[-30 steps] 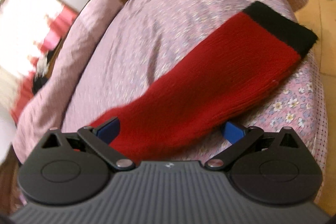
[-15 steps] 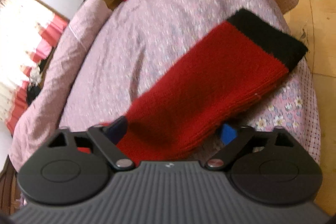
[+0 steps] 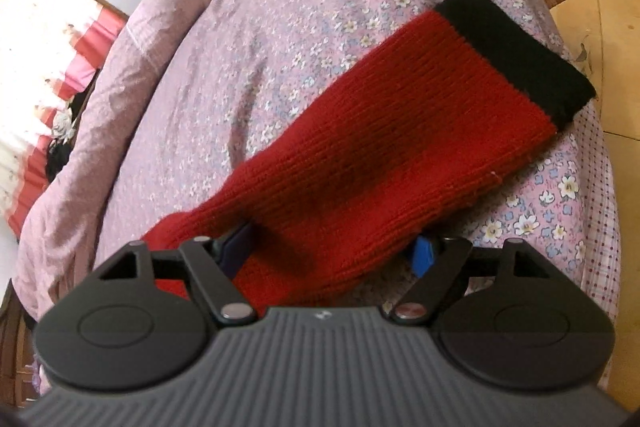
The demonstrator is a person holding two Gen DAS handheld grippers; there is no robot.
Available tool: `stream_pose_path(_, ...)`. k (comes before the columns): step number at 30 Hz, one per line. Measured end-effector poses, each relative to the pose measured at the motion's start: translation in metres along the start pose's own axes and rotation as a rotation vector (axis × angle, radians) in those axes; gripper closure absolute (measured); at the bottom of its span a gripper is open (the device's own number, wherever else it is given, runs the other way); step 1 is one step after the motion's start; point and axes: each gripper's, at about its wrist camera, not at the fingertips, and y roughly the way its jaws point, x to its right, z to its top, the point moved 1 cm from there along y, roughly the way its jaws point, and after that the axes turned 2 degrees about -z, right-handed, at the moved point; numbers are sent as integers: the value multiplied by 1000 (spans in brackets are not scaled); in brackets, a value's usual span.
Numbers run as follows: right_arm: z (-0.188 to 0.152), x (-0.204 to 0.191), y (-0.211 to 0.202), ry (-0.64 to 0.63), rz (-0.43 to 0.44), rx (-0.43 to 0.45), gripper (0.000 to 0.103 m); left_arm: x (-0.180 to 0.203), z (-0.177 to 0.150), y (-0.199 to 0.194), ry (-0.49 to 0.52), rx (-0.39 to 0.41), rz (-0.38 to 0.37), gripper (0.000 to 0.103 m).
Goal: Fold small clothes
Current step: 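Move the right gripper to the black-cuffed sleeve and close on the cuff, then lift the sleeve with the right gripper and fold it across the cardigan body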
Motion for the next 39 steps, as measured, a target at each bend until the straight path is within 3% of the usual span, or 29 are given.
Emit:
stream_pose_path(7,2,0,4,0,5,-26,23,1,5,0,-5,-24,7,0)
stream_pose_path(11,8,3,-5,70,37,-6,24,1,6,-6,-6,-17,-2,0)
stream_pose_path(14,12,1,-15,64,47,45,38,-2,4,-11,-16,-13,-10,0)
stream_pose_path(18,16,-9,-27,9,56,117,59,-3,4,-18,16,8,41,0)
stream_pose_path(20,19,-14,-30,-25,47,141,82,-3,4,-22,47,20,72,0)
stream_pose_path(23,23,-19,-33,-54,61,165,88,-4,3,-27,61,31,97,0)
stream_pose_path(32,34,-53,-58,-157,177,239,89,-16,3,-36,27,39,110,0)
stream_pose_path(39,30,-99,-71,-273,306,240,90,-23,1,-46,11,48,125,0)
